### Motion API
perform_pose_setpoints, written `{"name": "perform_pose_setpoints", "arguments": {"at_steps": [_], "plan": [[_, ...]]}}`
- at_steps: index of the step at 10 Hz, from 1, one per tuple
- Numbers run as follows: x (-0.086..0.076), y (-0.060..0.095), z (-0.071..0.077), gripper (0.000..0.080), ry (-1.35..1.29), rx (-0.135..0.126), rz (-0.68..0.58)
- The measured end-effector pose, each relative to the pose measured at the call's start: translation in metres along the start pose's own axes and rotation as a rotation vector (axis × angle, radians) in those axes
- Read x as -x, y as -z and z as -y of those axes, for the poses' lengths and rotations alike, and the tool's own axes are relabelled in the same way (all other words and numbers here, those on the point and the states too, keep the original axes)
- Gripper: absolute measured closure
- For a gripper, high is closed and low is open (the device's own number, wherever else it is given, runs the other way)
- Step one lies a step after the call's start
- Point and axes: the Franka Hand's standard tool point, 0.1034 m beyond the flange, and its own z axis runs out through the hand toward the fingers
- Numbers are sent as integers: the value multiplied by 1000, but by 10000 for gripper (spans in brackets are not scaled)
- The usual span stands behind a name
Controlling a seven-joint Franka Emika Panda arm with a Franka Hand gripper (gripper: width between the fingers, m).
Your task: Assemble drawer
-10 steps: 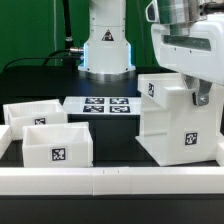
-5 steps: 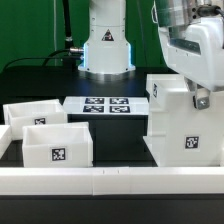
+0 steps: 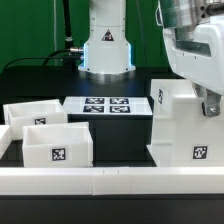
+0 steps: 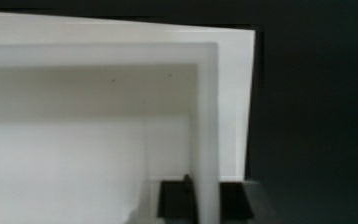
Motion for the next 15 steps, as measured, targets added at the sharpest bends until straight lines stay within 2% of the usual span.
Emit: {"name": "perform_pose_setpoints", "arguments": {"at_steps": [4,5,6,7,8,9,10,11,13,15], "plan": [[0,0,0,765,3,2,0],[0,0,0,688,7,1,0],[0,0,0,688,15,0,0],[-1,4,0,479,54,-5,1],[-2,14,-1,327,93,-14,3],[-3,22,-2,327,120,-20,5],[-5,34,-1,204,167,-34,4],[-9,46,-3,166,197,-47,5],[-13,59,-6,153,247,-49,4],[-12,56,-7,150,249,-46,5]]}}
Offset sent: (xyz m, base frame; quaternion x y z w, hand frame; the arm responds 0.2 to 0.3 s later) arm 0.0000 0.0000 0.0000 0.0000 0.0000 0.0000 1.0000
